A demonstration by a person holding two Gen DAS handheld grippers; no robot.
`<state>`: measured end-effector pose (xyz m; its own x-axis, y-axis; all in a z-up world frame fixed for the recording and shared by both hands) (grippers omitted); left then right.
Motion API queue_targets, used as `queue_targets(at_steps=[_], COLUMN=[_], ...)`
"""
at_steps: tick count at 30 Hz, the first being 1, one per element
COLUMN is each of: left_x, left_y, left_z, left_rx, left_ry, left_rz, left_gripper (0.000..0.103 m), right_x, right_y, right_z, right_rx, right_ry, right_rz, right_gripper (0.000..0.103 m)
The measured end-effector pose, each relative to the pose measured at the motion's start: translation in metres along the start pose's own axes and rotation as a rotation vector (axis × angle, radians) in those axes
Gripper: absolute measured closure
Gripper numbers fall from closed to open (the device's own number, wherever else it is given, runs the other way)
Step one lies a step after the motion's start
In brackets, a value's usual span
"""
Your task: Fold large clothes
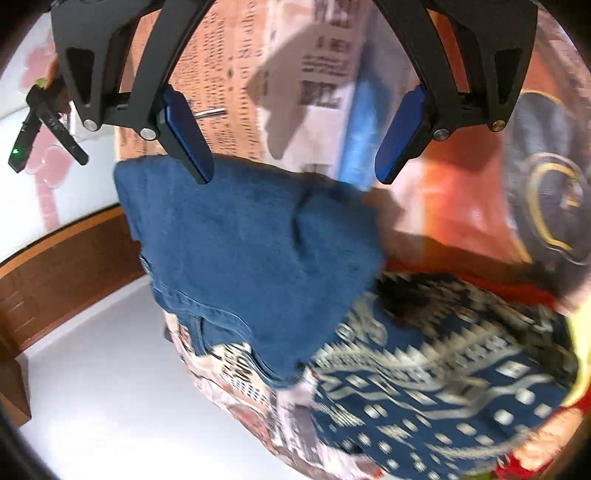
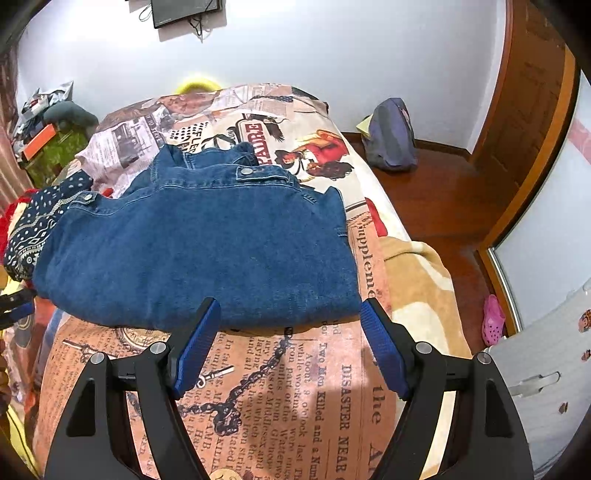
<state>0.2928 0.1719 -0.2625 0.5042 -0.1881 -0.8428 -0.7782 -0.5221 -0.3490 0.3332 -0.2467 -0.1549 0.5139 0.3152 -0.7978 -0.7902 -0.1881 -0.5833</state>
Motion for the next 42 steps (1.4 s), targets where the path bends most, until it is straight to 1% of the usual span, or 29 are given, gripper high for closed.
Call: queue_targets(at_steps=[4,7,9,11,13,16,20,22,24,25,26,27,29,30,32,33,34,35,37,39,42], left_x=[0.023,0.043,0.058,0.063,0.066,0.072,0.084,0.087,0.088,0.088,0.086,0.084,0.077,0.069,0.057,0.045,0.037,0.028,0.008,-0.010,-0.046], left_y=[-0.001,-0.002,-0.002,-0.007,-0.014,-0.026,-0.043,-0.050,-0.051,-0.051,-0.051,-0.051,-0.051,-0.051,-0.053,-0.056,-0.059,-0.064,-0.073,-0.083,-0.092], left_z=[-0.012,-0.019,-0.021,-0.022,-0.023,-0.020,-0.014,-0.015,-0.018,-0.019,-0.021,-0.023,-0.030,-0.038,-0.058,-0.073,-0.083,-0.093,-0.114,-0.133,-0.149], left_rx=[-0.010,0.009,-0.002,-0.010,-0.023,-0.091,-0.210,-0.253,-0.275,-0.282,-0.287,-0.284,-0.275,-0.261,-0.217,-0.178,-0.155,-0.132,-0.089,-0.025,0.052], left_ry=[0.040,0.027,0.032,0.030,0.056,0.096,0.142,0.140,0.113,0.093,0.058,0.031,-0.003,-0.050,-0.116,-0.148,-0.153,-0.139,-0.089,-0.045,0.013], left_rz=[0.048,0.081,0.104,0.080,0.072,0.067,0.055,0.038,0.010,0.002,-0.008,-0.015,-0.045,-0.071,-0.118,-0.164,-0.196,-0.227,-0.265,-0.295,-0.345], left_gripper=[0.014,0.014,0.014,0.013,0.013,0.013,0.013,0.013,0.014,0.019,0.028,0.032,0.049,0.052,0.062,0.064,0.069,0.073,0.075,0.076,0.077], right_x=[0.007,0.018,0.025,0.035,0.043,0.057,0.071,0.076,0.077,0.078,0.079,0.079,0.077,0.076,0.071,0.069,0.067,0.064,0.059,0.054,0.048], right_y=[0.003,0.005,0.005,0.005,0.005,0.005,0.003,0.002,0.002,0.003,0.004,0.004,0.004,0.003,0.003,0.002,0.000,-0.002,-0.009,-0.017,-0.032], right_z=[0.004,0.005,0.007,0.009,0.012,0.016,0.023,0.026,0.029,0.030,0.031,0.032,0.035,0.037,0.041,0.043,0.045,0.049,0.054,0.063,0.082], right_rx=[-0.013,-0.008,-0.004,-0.002,-0.005,-0.003,-0.015,-0.023,-0.028,-0.026,-0.024,-0.025,-0.034,-0.038,-0.055,-0.064,-0.076,-0.087,-0.094,-0.097,-0.107], right_ry=[-0.003,-0.007,-0.021,-0.033,-0.044,-0.054,-0.070,-0.069,-0.071,-0.072,-0.067,-0.059,-0.057,-0.063,-0.060,-0.052,-0.044,-0.039,-0.044,-0.070,-0.107], right_rz=[0.010,0.042,0.054,0.066,0.075,0.095,0.115,0.125,0.118,0.116,0.117,0.118,0.120,0.122,0.121,0.121,0.121,0.117,0.108,0.098,0.087], right_gripper=[0.028,0.028,0.028,0.028,0.028,0.028,0.028,0.028,0.028,0.028,0.028,0.028,0.028,0.028,0.028,0.028,0.028,0.028,0.028,0.028,0.028])
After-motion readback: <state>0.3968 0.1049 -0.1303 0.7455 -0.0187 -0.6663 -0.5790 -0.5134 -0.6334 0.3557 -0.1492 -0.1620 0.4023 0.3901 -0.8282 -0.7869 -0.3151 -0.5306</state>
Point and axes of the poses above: each gripper's, at about its wrist camera, not at the fingertips, and x roughly the way its jaws point, z to its left, y to its underside, the point moved 2 cm from there along x, roughly the way its jaws point, and after that the axes turned 10 degrees about -y, right-handed, at the moved point
